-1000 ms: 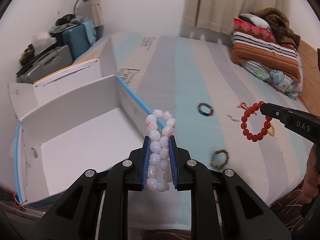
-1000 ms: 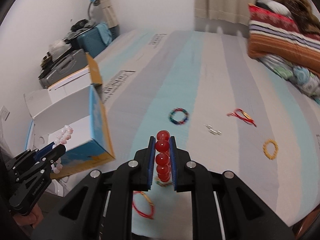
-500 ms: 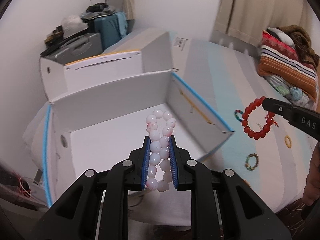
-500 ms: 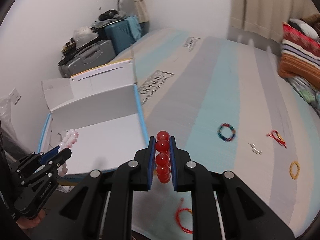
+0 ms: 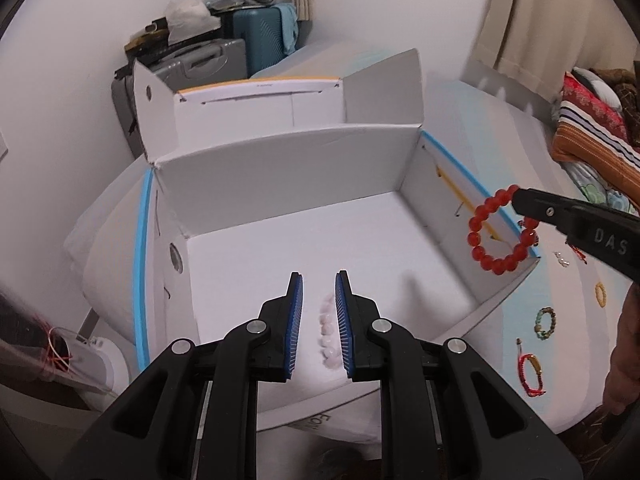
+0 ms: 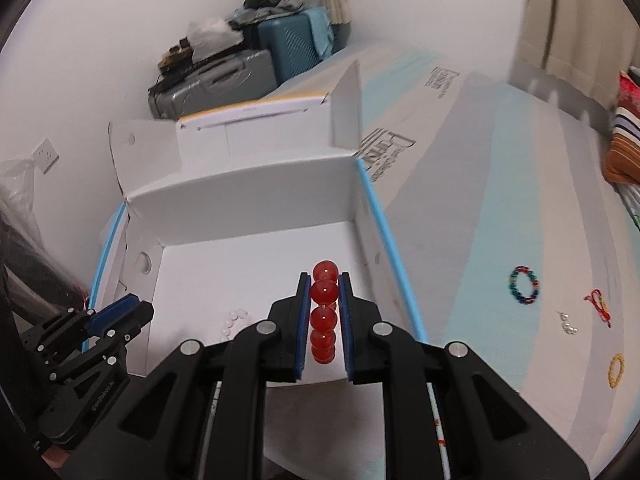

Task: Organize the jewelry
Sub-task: 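Open the left tool over the box while the right tool releases the red bracelet inside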

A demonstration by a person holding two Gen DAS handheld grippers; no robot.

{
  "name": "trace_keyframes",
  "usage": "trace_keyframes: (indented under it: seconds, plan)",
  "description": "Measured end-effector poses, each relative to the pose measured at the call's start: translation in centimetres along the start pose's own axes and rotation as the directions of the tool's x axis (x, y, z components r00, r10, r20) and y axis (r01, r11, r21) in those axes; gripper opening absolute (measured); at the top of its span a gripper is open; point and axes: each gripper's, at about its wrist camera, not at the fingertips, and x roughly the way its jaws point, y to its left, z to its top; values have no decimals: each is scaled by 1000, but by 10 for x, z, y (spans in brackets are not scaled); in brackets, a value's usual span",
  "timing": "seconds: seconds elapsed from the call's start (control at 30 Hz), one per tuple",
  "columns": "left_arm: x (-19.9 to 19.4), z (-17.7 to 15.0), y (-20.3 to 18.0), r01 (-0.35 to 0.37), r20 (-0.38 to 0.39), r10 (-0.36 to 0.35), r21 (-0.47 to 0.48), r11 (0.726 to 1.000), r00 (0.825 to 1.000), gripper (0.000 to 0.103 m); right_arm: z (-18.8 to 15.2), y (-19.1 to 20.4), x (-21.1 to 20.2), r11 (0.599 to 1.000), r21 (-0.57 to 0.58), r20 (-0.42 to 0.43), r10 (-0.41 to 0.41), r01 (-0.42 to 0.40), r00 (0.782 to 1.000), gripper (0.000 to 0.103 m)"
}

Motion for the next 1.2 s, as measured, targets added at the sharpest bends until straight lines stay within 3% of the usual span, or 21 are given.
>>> trace_keyframes:
  seconds: [0.33, 0.43, 0.47, 0.53, 0.57, 0.6, 0.83, 0.9, 1.2]
  plan:
    - [20, -5, 11, -10, -41, 10, -13, 1000, 999, 17, -2, 13, 39, 1000, -3, -88, 8, -8, 996, 13]
    - [23, -6, 13, -20, -44, 19, -18, 1000, 999, 17, -3, 15, 41, 1000, -11, -78, -2, 1, 997, 14]
    - [23, -6, 14, -36, -37, 35, -20, 999, 999, 18, -3, 16, 41, 1000, -13, -81, -3, 2, 997, 17]
    - [21, -6, 13, -57, -26, 56, -24, 998, 998, 21, -3, 15, 40, 1000, -10, -74, -7, 6, 997, 31]
    - [20, -6, 13, -60, -22, 60, -25, 998, 998, 29, -4, 15, 38, 1000, -9, -63, -12, 12, 998, 42]
    - [19, -6, 12, -69, -17, 69, -26, 997, 997, 39, -4, 15, 36, 1000, -11, -55, -14, 13, 998, 46]
    - [9, -4, 4, -74, 22, 75, -28, 997, 997, 61, -6, 7, 22, 1000, -6, -27, -25, 25, 999, 64]
    - [6, -3, 0, -78, 34, 79, -34, 996, 996, 77, -8, 1, 17, 1000, -3, -21, -30, 30, 999, 68]
    - [-4, -3, -26, -75, 72, 75, -9, 997, 995, 96, -15, -29, -1, 998, 35, 6, -48, 48, 999, 85]
